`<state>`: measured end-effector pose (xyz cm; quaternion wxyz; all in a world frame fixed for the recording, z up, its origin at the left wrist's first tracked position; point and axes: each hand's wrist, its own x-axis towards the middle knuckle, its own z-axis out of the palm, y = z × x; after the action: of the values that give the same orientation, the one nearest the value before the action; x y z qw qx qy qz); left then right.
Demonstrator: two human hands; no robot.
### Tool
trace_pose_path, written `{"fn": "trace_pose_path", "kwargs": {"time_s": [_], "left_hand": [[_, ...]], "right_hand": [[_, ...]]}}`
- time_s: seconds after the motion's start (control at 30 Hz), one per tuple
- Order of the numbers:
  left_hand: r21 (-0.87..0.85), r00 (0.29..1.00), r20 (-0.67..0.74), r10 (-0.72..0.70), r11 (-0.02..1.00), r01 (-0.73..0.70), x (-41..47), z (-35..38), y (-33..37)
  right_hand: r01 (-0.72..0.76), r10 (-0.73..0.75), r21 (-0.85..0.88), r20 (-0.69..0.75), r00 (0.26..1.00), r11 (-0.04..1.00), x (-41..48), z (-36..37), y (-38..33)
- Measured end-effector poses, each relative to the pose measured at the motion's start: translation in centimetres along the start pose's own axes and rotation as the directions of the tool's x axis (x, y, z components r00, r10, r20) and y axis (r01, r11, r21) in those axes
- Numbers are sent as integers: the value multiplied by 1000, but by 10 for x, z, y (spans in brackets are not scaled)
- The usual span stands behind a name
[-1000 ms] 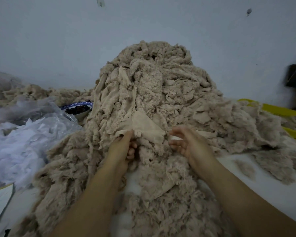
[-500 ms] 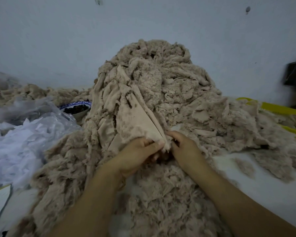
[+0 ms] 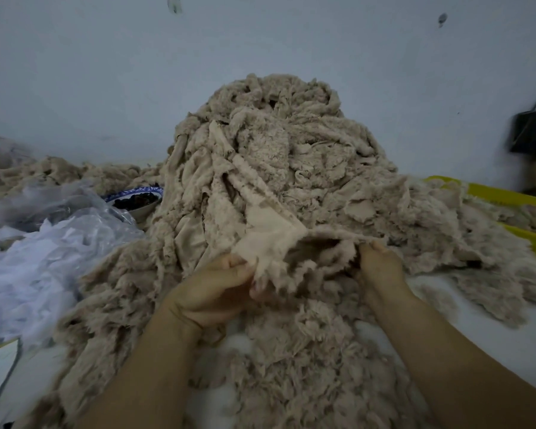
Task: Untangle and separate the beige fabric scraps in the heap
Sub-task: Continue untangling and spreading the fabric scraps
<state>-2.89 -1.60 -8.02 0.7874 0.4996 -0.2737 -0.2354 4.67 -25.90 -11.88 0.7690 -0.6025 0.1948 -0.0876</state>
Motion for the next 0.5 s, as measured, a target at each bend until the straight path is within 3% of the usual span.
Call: {"fn": "trace_pose_path", "kwargs": {"time_s": [0.07, 0.1, 0.17, 0.27, 0.33, 0.5], "left_hand": [[-316, 981, -40, 191, 929, -193, 0, -5, 2], [-406, 950, -194, 244, 862, -304, 3, -7, 4], [-385, 817, -520, 248, 786, -484, 9, -12, 8], [-253, 553, -812, 187, 740, -623, 16, -26, 9], [-115, 426, -886, 185, 801, -587, 18, -31, 8], [211, 211, -932, 294, 915, -343, 33, -32, -6]], "right_hand": [[16, -13, 91, -41, 999, 996, 2, -5, -2], [41, -38, 74, -48, 998, 996, 0, -5, -2], [94, -92, 30, -40, 995, 995, -8, -2, -2], [142, -140, 53, -47, 989, 988, -11, 1, -3], [172, -166, 81, -75, 983, 982, -10, 2, -5], [295, -290, 23, -130, 948, 955, -13, 4, -3]]}}
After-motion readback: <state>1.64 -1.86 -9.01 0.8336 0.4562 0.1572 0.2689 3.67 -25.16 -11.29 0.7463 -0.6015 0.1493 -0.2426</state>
